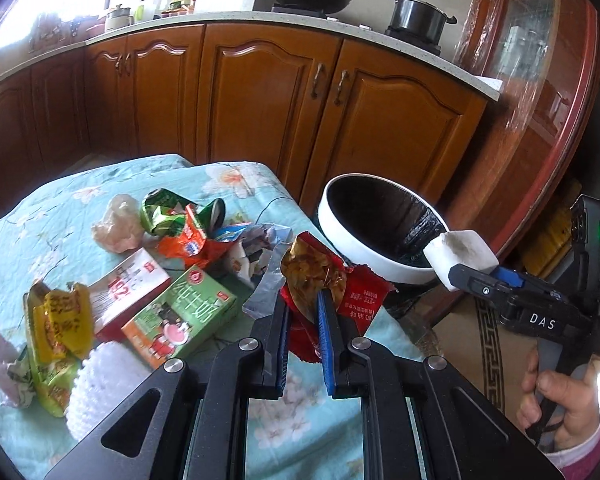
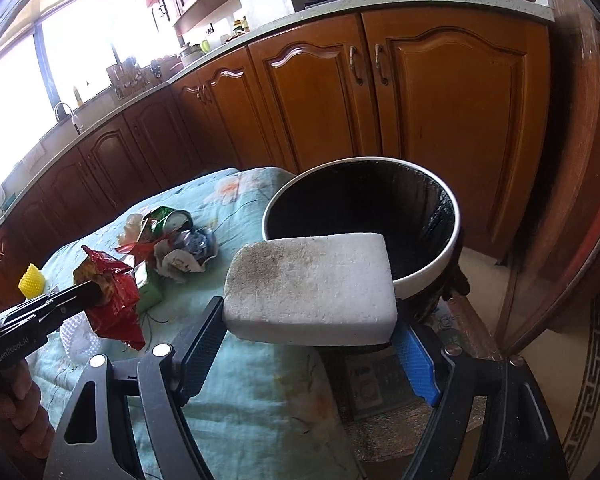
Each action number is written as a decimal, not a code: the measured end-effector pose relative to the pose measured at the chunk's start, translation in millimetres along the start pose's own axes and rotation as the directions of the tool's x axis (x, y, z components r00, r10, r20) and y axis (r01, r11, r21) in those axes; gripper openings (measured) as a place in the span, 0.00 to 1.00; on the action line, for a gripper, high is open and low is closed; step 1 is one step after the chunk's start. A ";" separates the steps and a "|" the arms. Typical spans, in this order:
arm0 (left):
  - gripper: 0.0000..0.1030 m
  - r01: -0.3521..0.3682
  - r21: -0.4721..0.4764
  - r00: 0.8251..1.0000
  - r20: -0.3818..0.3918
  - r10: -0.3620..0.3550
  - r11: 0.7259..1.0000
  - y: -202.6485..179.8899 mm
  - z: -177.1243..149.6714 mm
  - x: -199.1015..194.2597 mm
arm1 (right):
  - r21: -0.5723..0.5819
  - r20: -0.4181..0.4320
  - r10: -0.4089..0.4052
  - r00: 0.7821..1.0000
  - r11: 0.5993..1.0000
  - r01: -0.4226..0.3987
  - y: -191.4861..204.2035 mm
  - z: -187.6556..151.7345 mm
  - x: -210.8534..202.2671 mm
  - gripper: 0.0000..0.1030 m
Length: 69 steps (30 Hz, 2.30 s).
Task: Collect trash
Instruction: 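Carry both items over the trash bin and open both grippers to drop them, then move both grippers back toward the trash on the table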
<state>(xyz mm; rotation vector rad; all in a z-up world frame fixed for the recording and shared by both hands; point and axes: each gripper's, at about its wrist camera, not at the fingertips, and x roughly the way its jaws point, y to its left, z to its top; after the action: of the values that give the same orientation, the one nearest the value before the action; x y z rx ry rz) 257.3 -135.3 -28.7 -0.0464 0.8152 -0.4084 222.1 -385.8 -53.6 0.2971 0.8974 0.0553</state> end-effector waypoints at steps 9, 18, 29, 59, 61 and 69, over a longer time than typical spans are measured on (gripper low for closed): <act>0.12 0.053 0.019 0.999 0.001 -0.053 0.998 -22.1 53.3 51.0 | -0.018 -0.021 -0.029 0.999 0.999 0.029 -30.6 25.3 20.0 0.80; 0.12 0.078 0.043 0.996 -0.052 -0.076 0.996 -42.1 107.8 119.2 | -0.053 -0.068 -0.016 0.998 0.999 0.012 -51.0 47.5 43.1 0.80; 0.28 0.067 0.008 0.991 -0.117 -0.065 0.998 -52.2 135.5 178.4 | -0.113 -0.156 0.002 0.988 0.993 -0.019 -54.1 56.7 66.3 0.82; 0.54 0.008 -0.105 0.997 0.079 0.000 0.994 16.3 -23.7 -27.4 | 0.085 -0.059 0.174 0.983 0.982 -0.169 17.7 -19.6 13.0 0.93; 0.54 -0.003 -0.126 0.996 0.087 0.014 0.992 25.7 -37.3 -43.3 | 0.088 -0.066 0.193 0.979 0.978 -0.187 30.5 -26.2 12.8 0.93; 0.54 -0.089 -0.208 0.987 0.109 0.114 0.974 63.1 -85.5 -98.9 | 0.065 -0.090 0.268 0.959 0.963 -0.263 84.6 -52.7 13.9 0.93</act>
<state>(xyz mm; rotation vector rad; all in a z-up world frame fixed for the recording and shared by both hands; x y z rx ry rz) 156.7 -30.6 -30.9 -0.2158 0.7340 -0.2222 196.3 -290.2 -71.6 0.4659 0.9529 0.2976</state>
